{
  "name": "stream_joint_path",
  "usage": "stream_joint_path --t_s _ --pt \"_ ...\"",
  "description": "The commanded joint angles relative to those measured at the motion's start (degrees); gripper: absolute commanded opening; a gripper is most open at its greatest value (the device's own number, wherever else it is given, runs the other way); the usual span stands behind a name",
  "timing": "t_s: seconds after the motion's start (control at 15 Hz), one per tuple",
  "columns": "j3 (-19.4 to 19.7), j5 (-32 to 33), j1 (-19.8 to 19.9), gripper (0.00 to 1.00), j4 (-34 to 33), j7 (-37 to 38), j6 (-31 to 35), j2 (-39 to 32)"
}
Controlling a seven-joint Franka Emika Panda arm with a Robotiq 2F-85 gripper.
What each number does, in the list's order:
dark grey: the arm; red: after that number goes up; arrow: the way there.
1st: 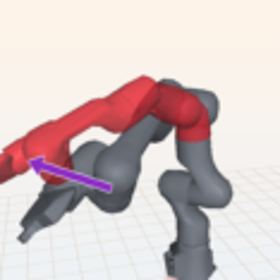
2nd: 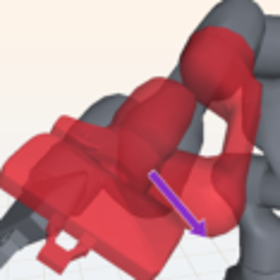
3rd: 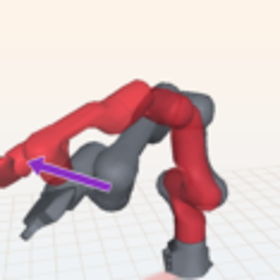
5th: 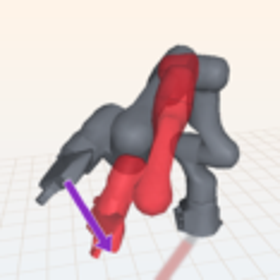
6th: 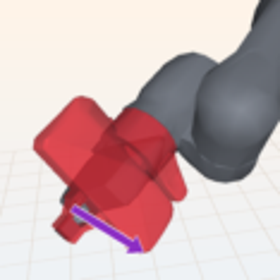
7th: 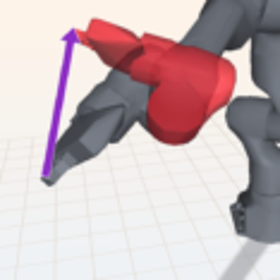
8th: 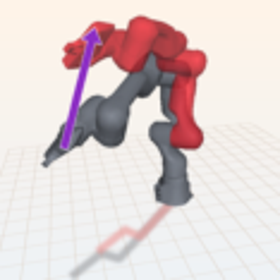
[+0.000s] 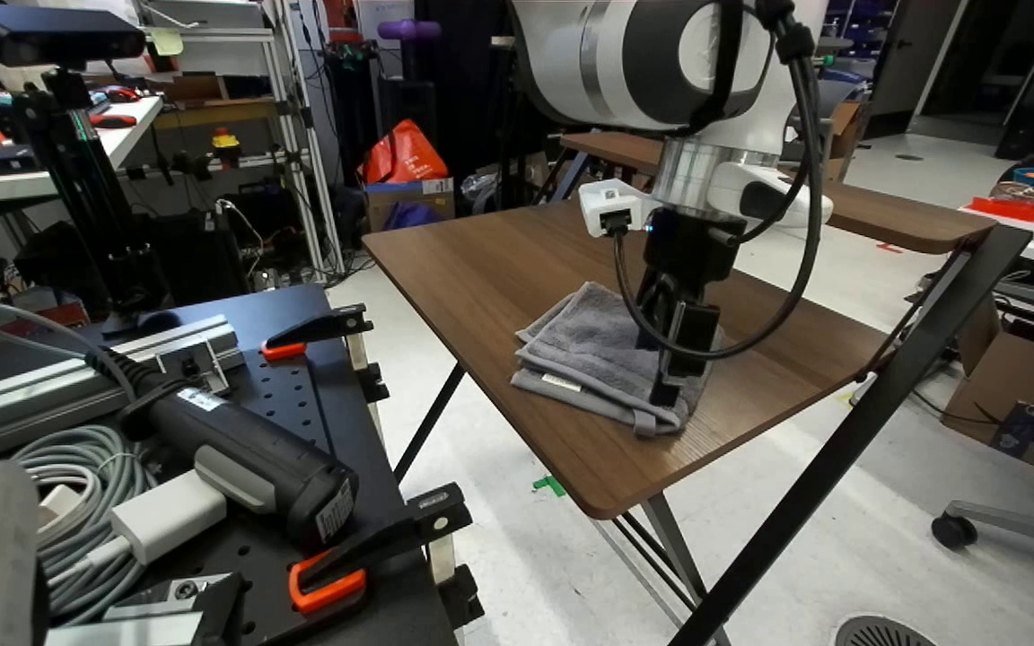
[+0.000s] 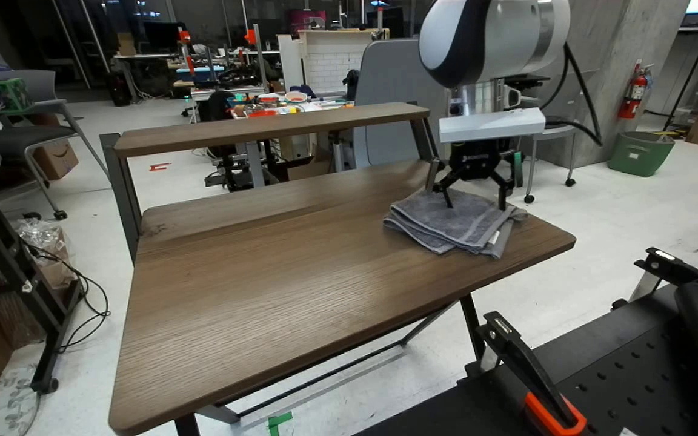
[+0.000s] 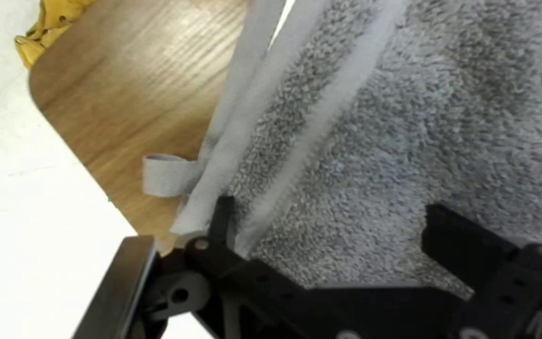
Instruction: Move the grey towel slightly to the left
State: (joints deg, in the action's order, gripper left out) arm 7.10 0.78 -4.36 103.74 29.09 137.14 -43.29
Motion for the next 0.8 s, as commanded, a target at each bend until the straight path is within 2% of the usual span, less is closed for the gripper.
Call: stream_joint_path --t_s 0.0,0.2,0.4,0.47,0.73 --pt "0.86 -0.86 0.62 1.00 7.61 -2.41 0.95 6.42" --pt "0.98 -0.12 -0.07 1.00 11.25 -2.65 0.96 11.60" --pt "-1.11 0.33 -0.40 1.00 17.48 -6.54 1.16 18.37" --pt "-0.04 0.02 0.05 1.00 10.89 -3.93 -0.14 12.28" --pt "-1.24 0.17 -0.39 1.00 15.83 -5.27 -0.13 17.25"
